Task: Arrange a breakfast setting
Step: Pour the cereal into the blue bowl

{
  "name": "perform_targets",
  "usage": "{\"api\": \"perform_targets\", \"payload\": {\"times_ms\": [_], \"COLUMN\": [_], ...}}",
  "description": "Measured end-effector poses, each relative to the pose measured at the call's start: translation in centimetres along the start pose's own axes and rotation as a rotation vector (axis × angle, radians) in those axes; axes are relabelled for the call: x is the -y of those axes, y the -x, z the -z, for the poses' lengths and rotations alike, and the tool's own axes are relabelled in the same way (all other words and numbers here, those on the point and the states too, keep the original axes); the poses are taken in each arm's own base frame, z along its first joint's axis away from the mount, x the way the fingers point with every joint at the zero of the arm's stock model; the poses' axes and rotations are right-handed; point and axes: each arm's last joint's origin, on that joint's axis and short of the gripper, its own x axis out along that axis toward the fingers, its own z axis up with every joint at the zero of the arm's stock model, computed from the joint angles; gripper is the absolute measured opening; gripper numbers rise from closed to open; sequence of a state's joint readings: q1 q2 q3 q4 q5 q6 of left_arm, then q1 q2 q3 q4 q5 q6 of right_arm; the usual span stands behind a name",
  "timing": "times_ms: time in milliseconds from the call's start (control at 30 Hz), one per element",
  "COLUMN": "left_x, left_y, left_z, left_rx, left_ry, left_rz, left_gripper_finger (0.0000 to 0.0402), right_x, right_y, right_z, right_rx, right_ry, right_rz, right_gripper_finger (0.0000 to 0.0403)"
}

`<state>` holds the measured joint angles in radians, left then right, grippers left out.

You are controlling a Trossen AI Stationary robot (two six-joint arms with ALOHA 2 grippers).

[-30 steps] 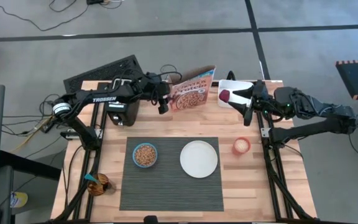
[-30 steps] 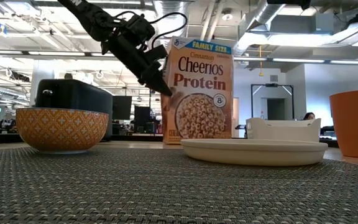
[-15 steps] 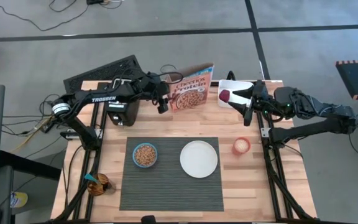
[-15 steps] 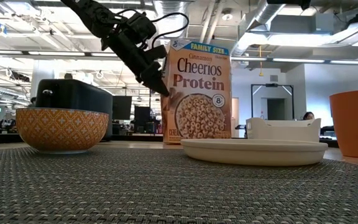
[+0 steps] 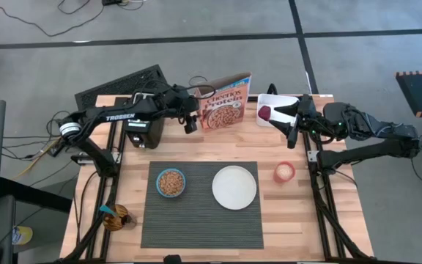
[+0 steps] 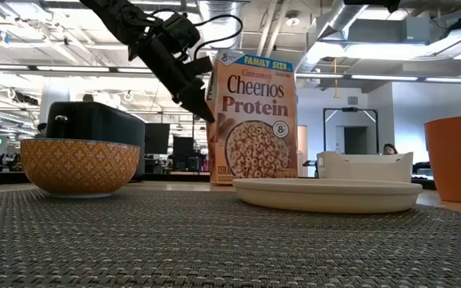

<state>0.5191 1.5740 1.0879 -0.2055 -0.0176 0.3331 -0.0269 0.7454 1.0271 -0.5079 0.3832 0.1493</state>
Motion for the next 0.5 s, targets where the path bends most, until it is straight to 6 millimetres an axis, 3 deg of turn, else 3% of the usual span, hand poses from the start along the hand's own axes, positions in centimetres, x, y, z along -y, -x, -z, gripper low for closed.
{"api": "perform_targets", "payload": {"times_ms": [500], "left_x": [-0.1], "left_y": [0.88], "left_z": [0.1], "left_rx": [-0.055], "left_ry": [-0.052], "left_rz": [-0.058], "left_gripper_finger": [0.0197], "right_x": [-0.03], "right_y": [-0.01], "right_z": [-0.14], "right_rx": [0.013], "right_ry": [-0.006], "right_rz": [-0.004], "right_gripper_finger": [0.0272]}}
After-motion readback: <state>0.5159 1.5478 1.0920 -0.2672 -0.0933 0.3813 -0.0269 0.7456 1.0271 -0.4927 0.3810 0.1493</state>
